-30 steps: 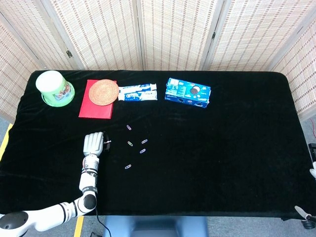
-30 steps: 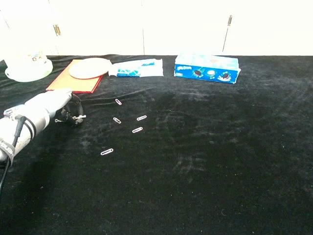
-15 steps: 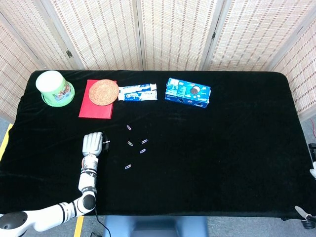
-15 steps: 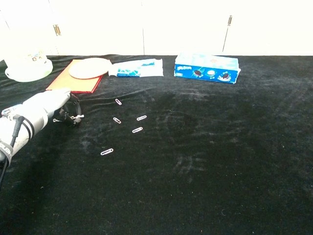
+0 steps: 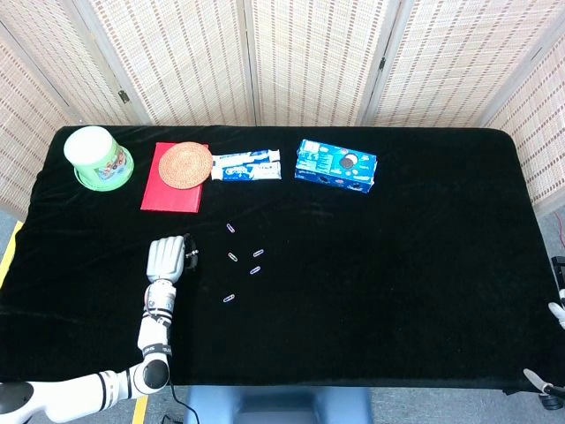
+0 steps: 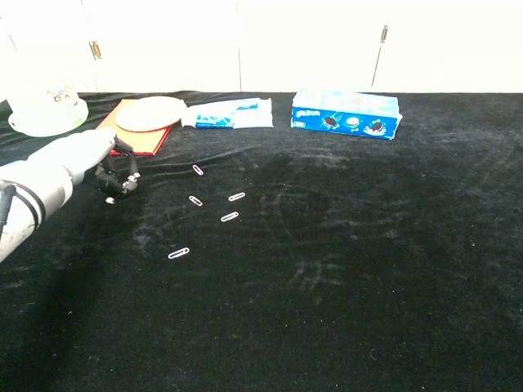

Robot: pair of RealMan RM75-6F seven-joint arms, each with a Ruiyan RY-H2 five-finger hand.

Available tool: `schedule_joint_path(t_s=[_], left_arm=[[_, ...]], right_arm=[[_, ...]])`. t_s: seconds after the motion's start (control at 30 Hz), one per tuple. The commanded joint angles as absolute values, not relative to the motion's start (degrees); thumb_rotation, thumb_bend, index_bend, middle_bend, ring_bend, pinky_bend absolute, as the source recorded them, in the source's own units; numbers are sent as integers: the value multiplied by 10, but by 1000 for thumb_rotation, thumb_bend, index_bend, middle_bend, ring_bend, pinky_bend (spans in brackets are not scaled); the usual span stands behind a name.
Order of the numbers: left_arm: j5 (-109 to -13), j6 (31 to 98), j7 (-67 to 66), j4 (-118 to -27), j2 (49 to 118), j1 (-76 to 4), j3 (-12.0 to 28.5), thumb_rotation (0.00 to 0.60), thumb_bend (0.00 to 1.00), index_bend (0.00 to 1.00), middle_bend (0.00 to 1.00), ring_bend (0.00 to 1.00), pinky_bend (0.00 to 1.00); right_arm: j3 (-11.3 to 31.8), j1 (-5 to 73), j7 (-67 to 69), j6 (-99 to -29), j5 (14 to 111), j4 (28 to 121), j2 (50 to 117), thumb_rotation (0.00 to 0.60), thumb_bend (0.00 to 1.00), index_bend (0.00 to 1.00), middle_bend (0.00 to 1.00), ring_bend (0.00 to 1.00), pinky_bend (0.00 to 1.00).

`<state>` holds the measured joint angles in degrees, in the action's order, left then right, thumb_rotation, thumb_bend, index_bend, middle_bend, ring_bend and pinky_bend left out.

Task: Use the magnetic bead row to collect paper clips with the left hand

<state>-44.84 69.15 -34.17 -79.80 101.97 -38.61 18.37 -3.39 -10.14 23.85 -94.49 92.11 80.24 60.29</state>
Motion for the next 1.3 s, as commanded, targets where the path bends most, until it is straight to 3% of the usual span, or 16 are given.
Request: schedule_joint_path(t_s=[0.03,0.6,1.3], left_arm=[[-458,702,-335,-831,1006,-379,183,600,556,784,1000,1000,1000],[-451,703,-312,-924,977,-371,181,600,556,789,1000,1000,1000],[-513,777,-350,-1025,969,-355,130,600,555,792,1000,1000,1000]], right_arm=[[-34,-101,239,-945,921,802,603,600,103,0,0,0,0],[-35,-107,245,-959,928,797,604,600,104,0,0,0,0],[-44,-109,245,-969,947,790,606,600,104,0,0,0,0]])
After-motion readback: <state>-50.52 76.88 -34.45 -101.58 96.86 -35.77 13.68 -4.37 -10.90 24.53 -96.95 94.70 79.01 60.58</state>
